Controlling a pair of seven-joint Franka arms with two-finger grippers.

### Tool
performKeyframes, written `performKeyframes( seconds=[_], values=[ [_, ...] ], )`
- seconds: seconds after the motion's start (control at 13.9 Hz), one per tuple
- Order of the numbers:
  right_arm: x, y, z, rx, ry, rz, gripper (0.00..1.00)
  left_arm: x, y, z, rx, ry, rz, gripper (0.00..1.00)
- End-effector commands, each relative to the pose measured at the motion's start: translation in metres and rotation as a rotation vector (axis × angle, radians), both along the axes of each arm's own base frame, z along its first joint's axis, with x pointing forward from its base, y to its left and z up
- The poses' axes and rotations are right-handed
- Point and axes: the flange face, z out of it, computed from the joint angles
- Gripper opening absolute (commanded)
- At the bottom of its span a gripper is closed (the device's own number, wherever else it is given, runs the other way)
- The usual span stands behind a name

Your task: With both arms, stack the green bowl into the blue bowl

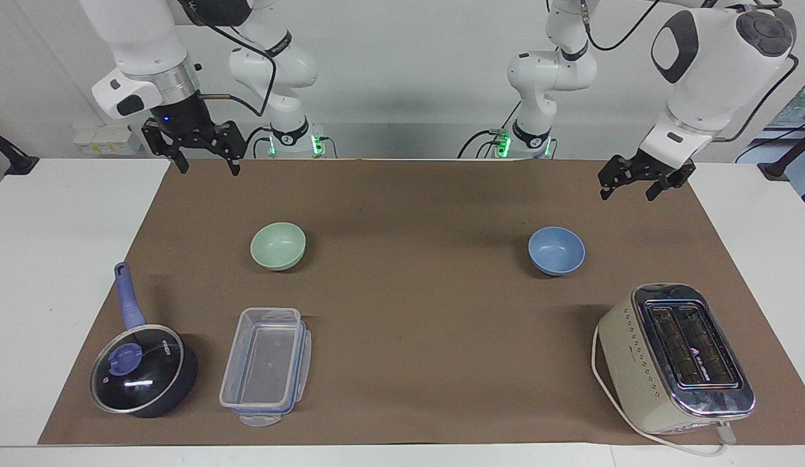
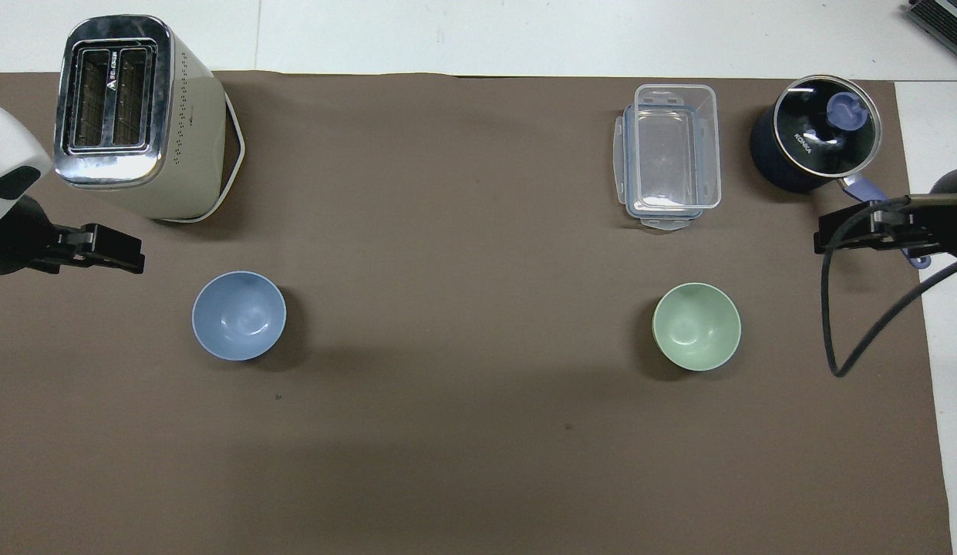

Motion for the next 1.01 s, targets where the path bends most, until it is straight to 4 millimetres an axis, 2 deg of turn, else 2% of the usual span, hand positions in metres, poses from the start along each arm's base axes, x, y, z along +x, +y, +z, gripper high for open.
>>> performKeyframes(
  seconds=[0.0,0.43,0.93],
  values=[
    [0.009,0.006,0.008,0.018,-0.001,0.032,1.00,-0.002,0.003,0.006,0.009,0.005,-0.008,1.00],
    [0.004,-0.004,0.004,0.023,0.008,0.009,1.00,-0.002,0.003,0.006,0.009,0.005,-0.006,1.00],
    [0.004,-0.003,0.004,0.023,0.008,0.010,1.00,-0.002,0.003,0.006,0.009,0.005,-0.008,1.00]
  ],
)
